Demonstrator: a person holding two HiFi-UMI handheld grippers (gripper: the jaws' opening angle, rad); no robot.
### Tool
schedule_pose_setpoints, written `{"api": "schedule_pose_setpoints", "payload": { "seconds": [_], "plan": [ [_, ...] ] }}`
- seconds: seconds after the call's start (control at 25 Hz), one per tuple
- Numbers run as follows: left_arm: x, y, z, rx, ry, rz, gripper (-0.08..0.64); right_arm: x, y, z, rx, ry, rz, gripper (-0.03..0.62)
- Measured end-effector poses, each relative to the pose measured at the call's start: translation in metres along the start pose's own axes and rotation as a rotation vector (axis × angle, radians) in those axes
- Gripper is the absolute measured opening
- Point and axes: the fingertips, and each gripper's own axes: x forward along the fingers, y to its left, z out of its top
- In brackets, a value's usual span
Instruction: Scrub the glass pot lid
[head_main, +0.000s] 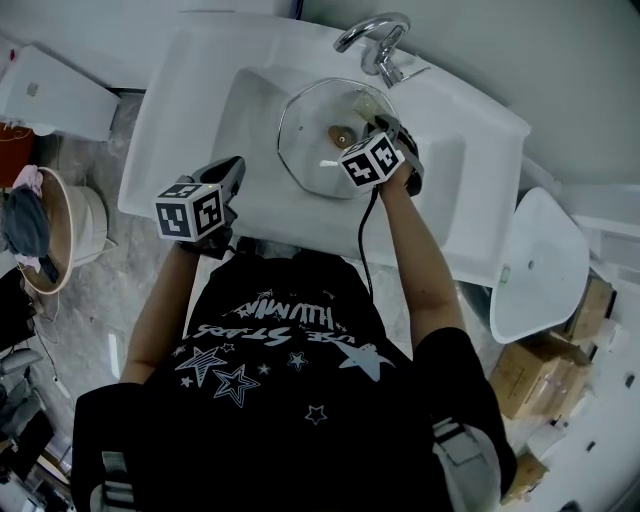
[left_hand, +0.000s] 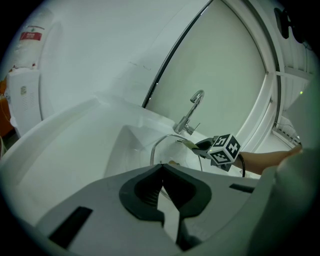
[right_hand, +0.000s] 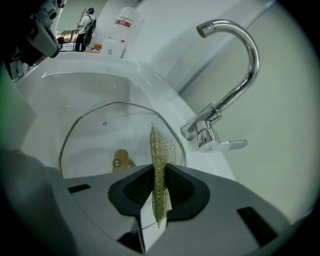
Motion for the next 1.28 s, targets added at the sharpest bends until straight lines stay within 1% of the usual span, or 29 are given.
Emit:
{"api": "schedule_pose_setpoints", "payload": {
  "seconds": [0.12, 0.24, 0.6, 0.84, 1.04, 1.16, 1.28],
  "plan": [
    [-0.001, 0.0, -0.002, 0.0, 0.003, -0.005, 0.009, 0.0, 0.008, -0.006, 0.019, -0.002, 0.04, 0.069],
    [-0.003, 0.001, -0.004, -0.001, 0.006, -0.008, 0.009, 0.0, 0.024, -0.013, 0.001, -0.006, 0.096, 0.069],
    [-0.005, -0.002, -0.011, -0.001, 0.018, -0.021, 0.009, -0.008, 0.071, -0.034, -0.032, 0.025, 0.23, 0.072],
    [-0.006, -0.004, -0.016, -0.004, 0.026, -0.027, 0.009, -0.016, 0.105, -0.045, -0.004, 0.046, 0.337, 0.075],
    [-0.007, -0.005, -0.02, -0.009, 0.032, -0.035, 0.009, -0.027, 0.119, -0.045, 0.028, 0.052, 0.4, 0.077],
    [-0.007, -0.008, -0.021, -0.007, 0.032, -0.04, 0.009, -0.032, 0.127, -0.048, 0.025, 0.066, 0.444, 0.077],
    [-0.007, -0.01, -0.022, -0.004, 0.034, -0.043, 0.009, -0.038, 0.138, -0.05, 0.015, 0.084, 0.506, 0.077]
  ]
}}
